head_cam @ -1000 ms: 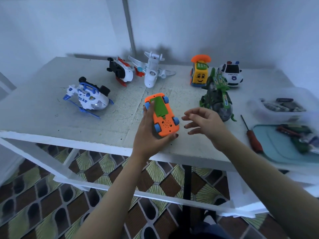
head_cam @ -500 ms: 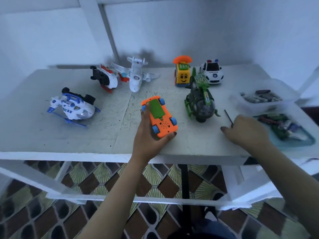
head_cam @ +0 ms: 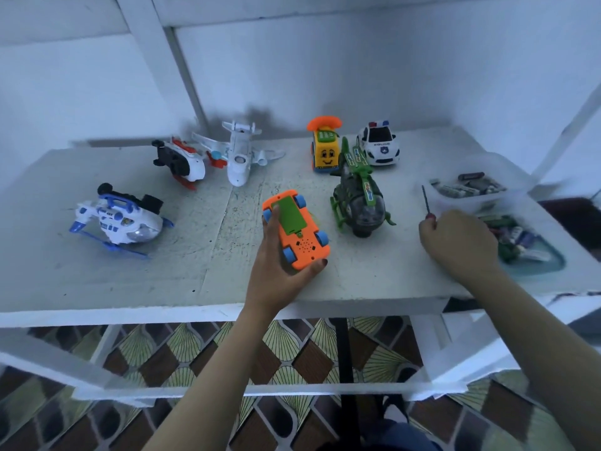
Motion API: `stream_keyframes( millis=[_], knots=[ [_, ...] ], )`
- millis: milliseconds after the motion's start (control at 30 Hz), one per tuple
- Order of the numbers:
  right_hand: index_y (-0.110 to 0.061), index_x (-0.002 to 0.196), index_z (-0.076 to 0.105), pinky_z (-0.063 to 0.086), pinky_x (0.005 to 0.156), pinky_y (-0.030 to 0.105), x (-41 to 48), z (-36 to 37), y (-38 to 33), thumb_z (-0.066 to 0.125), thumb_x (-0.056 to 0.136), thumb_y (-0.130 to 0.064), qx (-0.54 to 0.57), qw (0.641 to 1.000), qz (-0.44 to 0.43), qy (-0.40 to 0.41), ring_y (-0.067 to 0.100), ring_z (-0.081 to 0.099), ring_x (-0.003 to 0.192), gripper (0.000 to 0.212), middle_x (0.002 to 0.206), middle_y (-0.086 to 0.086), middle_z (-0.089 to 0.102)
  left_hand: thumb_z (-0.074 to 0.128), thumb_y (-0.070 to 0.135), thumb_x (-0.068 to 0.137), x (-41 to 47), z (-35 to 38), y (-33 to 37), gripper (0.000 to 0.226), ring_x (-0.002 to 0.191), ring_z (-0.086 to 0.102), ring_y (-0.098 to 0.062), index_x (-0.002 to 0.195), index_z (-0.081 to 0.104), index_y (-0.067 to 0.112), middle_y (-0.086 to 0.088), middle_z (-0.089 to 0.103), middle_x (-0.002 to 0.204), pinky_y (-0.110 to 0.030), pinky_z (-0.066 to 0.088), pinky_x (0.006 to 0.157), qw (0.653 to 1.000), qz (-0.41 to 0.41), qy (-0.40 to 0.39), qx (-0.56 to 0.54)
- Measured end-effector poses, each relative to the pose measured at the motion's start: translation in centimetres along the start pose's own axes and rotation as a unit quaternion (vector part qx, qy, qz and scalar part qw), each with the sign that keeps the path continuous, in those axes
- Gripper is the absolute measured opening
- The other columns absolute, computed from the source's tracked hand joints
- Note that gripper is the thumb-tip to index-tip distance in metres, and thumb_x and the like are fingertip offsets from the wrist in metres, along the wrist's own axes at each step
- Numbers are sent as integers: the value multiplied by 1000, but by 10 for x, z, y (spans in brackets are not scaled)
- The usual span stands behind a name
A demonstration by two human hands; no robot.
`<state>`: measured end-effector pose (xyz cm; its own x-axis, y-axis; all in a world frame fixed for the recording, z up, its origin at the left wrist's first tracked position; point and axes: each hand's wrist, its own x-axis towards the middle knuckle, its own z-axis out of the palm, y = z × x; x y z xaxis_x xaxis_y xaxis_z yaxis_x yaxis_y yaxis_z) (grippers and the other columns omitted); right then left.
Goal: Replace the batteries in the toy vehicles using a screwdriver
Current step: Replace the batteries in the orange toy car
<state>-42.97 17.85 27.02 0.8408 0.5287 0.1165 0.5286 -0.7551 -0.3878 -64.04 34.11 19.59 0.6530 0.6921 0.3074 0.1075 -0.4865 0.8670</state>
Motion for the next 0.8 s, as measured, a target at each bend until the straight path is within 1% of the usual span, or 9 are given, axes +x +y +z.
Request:
stream_keyframes(
  millis=[100, 167, 200, 300, 367, 433, 567, 700, 800],
  knots=[
    [-4, 94, 50, 38, 56, 31, -2, -1, -8, 48, 98, -24, 141, 986, -70, 45, 25, 53, 65, 21, 74, 9, 56, 77, 45, 77, 0, 0, -3, 103, 126, 54, -27, 155, 12, 28, -4, 48, 142, -56, 48, 95, 1000, -12, -9, -22],
    [-12, 93, 55, 45, 56, 32, -5, -3, -21, 56, 96, -22, 281, 954, -89, 57, 25, 56, 62, 10, 75, 11, 61, 77, 45, 77, -1, 0, -2, 103, 127, 53, -27, 155, 12, 28, -5, 47, 143, -56, 48, 95, 1000, -11, -10, -23],
    [-15, 90, 57, 49, 56, 34, -8, -6, -30, 58, 95, -19, 389, 918, -60, 38, 23, 58, 60, 6, 76, 11, 63, 76, 45, 77, -1, 0, -2, 102, 126, 53, -25, 155, 12, 28, -4, 47, 143, -55, 49, 95, 1000, -9, -7, -18],
    [-15, 90, 60, 55, 62, 25, -17, -14, -56, 63, 87, -8, 651, 755, 37, -74, 12, 63, 60, 8, 83, 5, 66, 75, 46, 77, -3, 0, 0, 102, 126, 54, -21, 154, 11, 32, -1, 49, 142, -53, 51, 93, 1000, 3, 0, -1],
    [-12, 95, 58, 56, 69, 24, -21, -14, -68, 70, 71, -12, 696, 710, 43, -95, 14, 65, 70, 27, 87, 6, 66, 75, 50, 76, -3, -1, 0, 103, 126, 54, -20, 154, 10, 34, 0, 48, 143, -53, 52, 92, 1000, 2, 3, 3],
    [-10, 94, 57, 56, 73, 25, -26, -14, -81, 70, 66, -16, 715, 692, 35, -90, 18, 66, 79, 32, 91, 8, 66, 75, 52, 75, -3, -1, 0, 104, 125, 54, -19, 154, 9, 36, 1, 48, 143, -52, 52, 92, 1000, -7, 6, 6],
    [-8, 102, 58, 57, 72, 24, -30, -9, -97, 64, 85, -2, 708, 703, -6, -68, 21, 71, 88, 19, 103, 12, 67, 73, 57, 74, -5, -1, 2, 104, 128, 52, -16, 153, 8, 41, 2, 45, 146, -51, 52, 92, 1000, -6, 17, 23],
    [-10, 118, 55, 57, 79, 25, -31, -9, -101, 61, 90, 0, 544, 815, -197, 14, 12, 71, 85, 31, 96, 3, 65, 73, 55, 75, -5, -1, 4, 102, 129, 50, -16, 152, 7, 42, 3, 44, 147, -51, 51, 93, 999, 2, 21, 30],
    [-11, 123, 54, 57, 78, 22, -33, -10, -98, 61, 89, -2, 439, 850, -288, 50, 7, 70, 80, 36, 92, 2, 66, 72, 58, 74, -4, -1, 3, 104, 131, 49, -19, 153, 6, 42, 2, 42, 149, -52, 50, 94, 999, -3, 17, 27]
  ],
)
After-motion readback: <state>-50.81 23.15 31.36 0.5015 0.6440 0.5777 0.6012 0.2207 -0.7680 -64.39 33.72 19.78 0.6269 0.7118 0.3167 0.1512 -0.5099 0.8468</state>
